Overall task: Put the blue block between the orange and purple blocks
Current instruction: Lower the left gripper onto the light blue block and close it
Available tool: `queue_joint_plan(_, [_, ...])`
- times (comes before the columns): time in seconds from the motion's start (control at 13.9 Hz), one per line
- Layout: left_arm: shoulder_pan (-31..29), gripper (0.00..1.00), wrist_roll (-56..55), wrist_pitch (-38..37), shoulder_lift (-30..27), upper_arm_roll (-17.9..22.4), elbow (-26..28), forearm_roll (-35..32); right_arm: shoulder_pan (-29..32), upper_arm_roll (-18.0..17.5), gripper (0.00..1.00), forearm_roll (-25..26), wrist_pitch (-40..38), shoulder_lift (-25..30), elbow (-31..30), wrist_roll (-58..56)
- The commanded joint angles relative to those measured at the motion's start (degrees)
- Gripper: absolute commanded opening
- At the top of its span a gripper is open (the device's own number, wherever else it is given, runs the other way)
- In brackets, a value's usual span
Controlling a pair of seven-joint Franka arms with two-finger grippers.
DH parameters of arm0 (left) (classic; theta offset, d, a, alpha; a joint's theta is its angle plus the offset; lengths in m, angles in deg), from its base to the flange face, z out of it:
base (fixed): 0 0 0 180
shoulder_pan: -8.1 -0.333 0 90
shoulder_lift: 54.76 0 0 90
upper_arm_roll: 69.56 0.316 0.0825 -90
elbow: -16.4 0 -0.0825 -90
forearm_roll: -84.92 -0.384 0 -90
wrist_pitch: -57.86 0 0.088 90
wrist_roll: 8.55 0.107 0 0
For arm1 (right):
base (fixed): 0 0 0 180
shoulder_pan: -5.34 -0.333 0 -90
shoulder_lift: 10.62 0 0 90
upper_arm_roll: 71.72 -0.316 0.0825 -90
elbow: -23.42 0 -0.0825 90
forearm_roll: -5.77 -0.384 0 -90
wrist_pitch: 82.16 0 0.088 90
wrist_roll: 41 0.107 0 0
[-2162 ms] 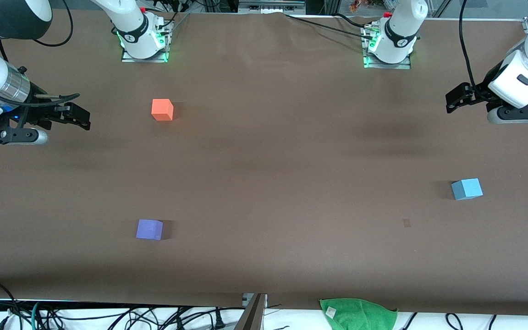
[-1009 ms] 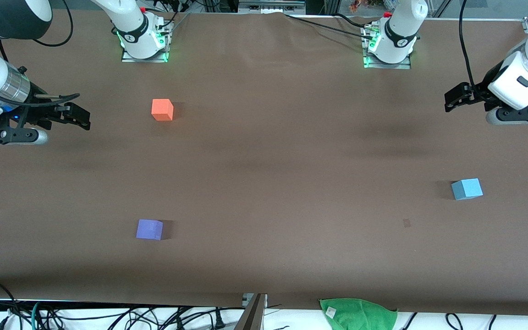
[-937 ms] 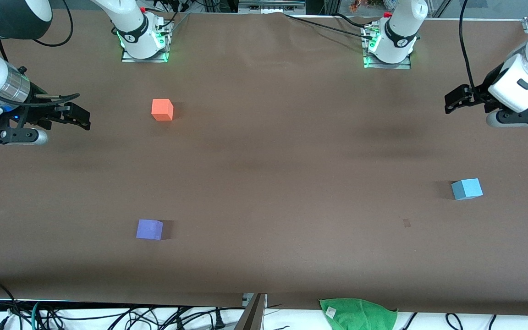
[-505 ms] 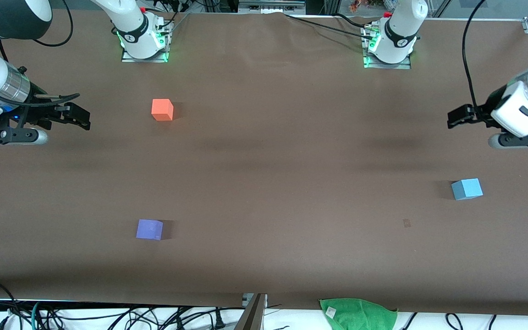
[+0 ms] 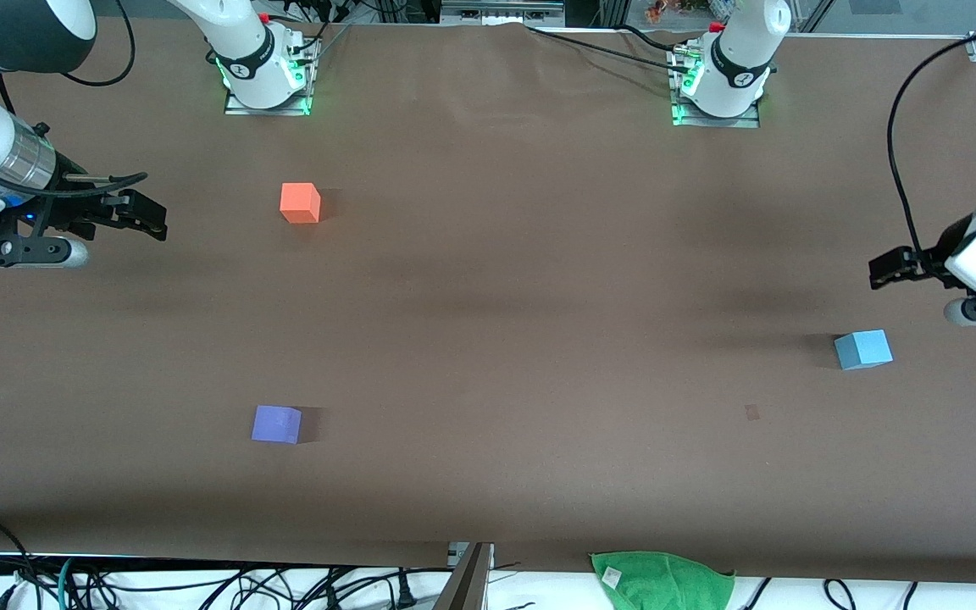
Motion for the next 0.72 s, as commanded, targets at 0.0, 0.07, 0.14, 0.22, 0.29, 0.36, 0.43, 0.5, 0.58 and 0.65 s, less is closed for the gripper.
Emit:
queue_joint_plan(0.0, [-3.53,1.00,4.20,3.77,5.59,-0.27,-1.08,-2.09,0.42,-0.34,1.00,0.40,-0.48,0.21,0.28,0.16])
queue_joint_plan(0.07, [-4.94,1.00,4.30,6.67,8.40,-0.36,-1.08,-2.01,0.42,-0.34,1.00,0.40,-0.48,0.21,0.28,0.16])
queue_joint_plan(0.14, [-5.74,1.00,4.31,8.61,10.78,-0.36,-1.08,-1.40,0.42,-0.34,1.00,0.40,-0.48,0.21,0.37,0.16])
queue_joint_plan(0.22, [-6.36,1.00,4.31,10.11,12.98,-0.36,-1.00,-1.39,0.42,-0.34,1.00,0.40,-0.48,0.21,0.28,0.16])
queue_joint_plan(0.29, [-6.36,1.00,3.87,12.48,15.26,-0.36,-0.82,-1.39,0.42,-0.34,1.00,0.40,-0.48,0.21,0.28,0.16])
queue_joint_plan(0.36, [-7.23,1.00,4.30,15.98,17.20,-0.27,-0.82,-1.48,0.42,-0.34,1.00,0.40,-0.48,0.21,0.28,0.16])
queue_joint_plan(0.43, [-9.24,1.00,4.57,19.06,19.31,-0.36,-0.82,-1.48,0.42,-0.34,1.00,0.40,-0.48,0.21,0.28,0.16])
queue_joint_plan(0.5, [-10.74,1.00,4.66,21.18,21.33,-0.88,-0.82,-1.40,0.42,-0.34,1.00,0.40,-0.48,0.21,0.28,0.16])
queue_joint_plan(0.58, [-11.19,1.00,4.74,22.24,22.66,-0.88,-0.91,-1.31,0.42,-0.34,1.00,0.40,-0.48,0.21,0.28,0.16])
queue_joint_plan(0.65, [-11.81,1.00,4.74,22.34,23.80,-0.88,-0.91,-1.31,0.42,-0.34,1.00,0.40,-0.48,0.21,0.28,0.07])
